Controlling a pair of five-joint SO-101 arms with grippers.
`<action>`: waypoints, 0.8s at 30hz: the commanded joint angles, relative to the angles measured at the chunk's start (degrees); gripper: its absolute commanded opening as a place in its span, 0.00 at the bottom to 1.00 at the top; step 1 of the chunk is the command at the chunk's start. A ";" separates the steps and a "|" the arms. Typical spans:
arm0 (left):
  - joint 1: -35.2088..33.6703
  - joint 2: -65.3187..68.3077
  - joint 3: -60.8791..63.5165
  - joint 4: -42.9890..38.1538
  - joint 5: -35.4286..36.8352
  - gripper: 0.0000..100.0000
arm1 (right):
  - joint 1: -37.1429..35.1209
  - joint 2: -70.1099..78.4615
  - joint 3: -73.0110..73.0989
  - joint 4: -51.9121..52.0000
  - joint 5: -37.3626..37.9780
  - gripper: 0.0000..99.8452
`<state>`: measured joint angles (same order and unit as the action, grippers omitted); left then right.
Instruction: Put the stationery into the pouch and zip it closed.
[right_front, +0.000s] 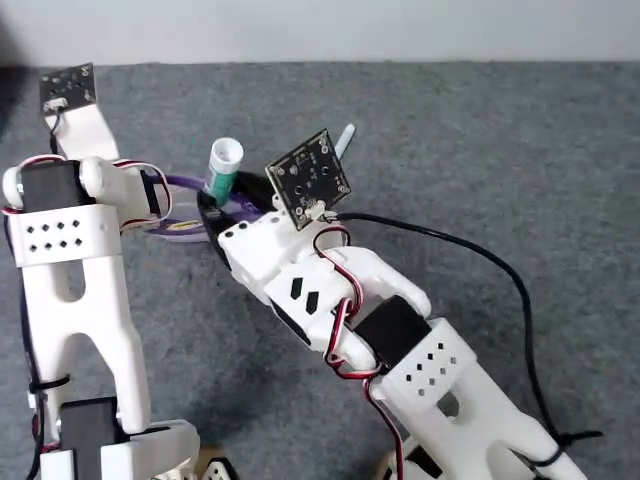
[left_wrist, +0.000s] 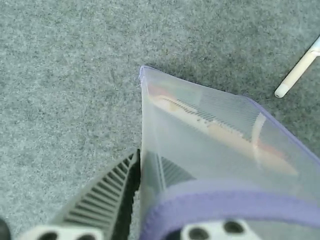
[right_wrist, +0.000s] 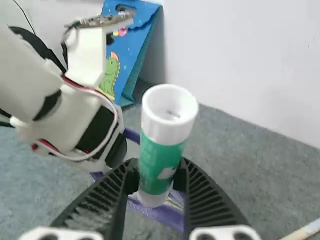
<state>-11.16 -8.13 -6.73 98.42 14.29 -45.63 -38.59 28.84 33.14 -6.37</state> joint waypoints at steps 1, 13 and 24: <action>0.79 0.44 -1.19 0.35 0.62 0.01 | 0.66 -1.45 -2.99 1.10 -0.79 0.04; 0.53 0.44 -1.10 1.58 0.62 0.01 | -1.27 12.35 -2.64 -12.44 -3.96 0.05; 0.62 0.35 -1.19 1.67 0.62 0.01 | -2.77 7.16 -5.45 0.75 -4.22 0.22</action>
<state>-11.16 -7.96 -6.73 99.38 14.29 -48.00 -28.04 25.49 32.44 -9.89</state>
